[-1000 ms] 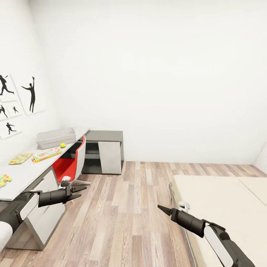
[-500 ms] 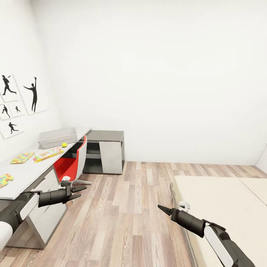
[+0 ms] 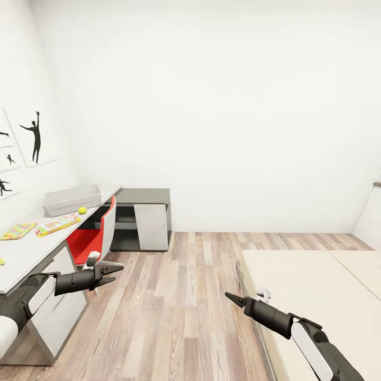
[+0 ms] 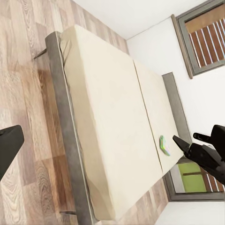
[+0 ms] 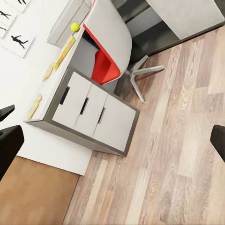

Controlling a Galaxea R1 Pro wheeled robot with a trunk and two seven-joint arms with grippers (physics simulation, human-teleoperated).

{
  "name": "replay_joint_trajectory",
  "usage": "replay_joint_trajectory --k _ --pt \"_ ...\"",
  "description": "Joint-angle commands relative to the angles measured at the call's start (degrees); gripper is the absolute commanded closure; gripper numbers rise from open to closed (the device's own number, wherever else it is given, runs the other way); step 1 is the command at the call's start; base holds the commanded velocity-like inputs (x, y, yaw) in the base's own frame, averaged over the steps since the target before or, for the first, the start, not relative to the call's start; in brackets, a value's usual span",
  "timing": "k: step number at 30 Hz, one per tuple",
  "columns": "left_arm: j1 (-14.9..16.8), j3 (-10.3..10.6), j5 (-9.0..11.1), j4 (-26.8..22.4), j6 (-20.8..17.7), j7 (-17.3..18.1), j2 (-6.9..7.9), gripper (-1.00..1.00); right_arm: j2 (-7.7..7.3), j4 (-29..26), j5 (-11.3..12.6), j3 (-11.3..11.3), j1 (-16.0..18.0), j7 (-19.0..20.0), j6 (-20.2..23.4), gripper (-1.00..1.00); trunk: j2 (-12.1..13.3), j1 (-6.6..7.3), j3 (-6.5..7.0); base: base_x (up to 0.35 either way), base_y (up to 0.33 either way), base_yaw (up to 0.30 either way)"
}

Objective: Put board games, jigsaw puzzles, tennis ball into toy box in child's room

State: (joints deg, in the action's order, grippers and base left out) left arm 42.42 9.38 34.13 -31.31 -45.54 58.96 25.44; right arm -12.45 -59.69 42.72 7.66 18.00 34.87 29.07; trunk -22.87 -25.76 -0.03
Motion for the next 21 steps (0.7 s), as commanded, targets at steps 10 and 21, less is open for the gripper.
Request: replay_joint_trajectory --k 10,21 --pt "0.0 0.3 0.4 0.0 -0.3 0.0 0.07 -1.0 -0.04 0.0 0.5 0.1 0.0 -0.1 0.4 -1.0 0.0 -0.03 0.01 -0.06 0.0 -0.011" --pt "0.0 0.3 0.4 0.0 -0.3 0.0 0.08 -1.0 -0.03 0.0 0.5 0.1 0.0 -0.1 0.4 -1.0 0.0 -0.03 0.01 -0.05 0.0 -0.001"
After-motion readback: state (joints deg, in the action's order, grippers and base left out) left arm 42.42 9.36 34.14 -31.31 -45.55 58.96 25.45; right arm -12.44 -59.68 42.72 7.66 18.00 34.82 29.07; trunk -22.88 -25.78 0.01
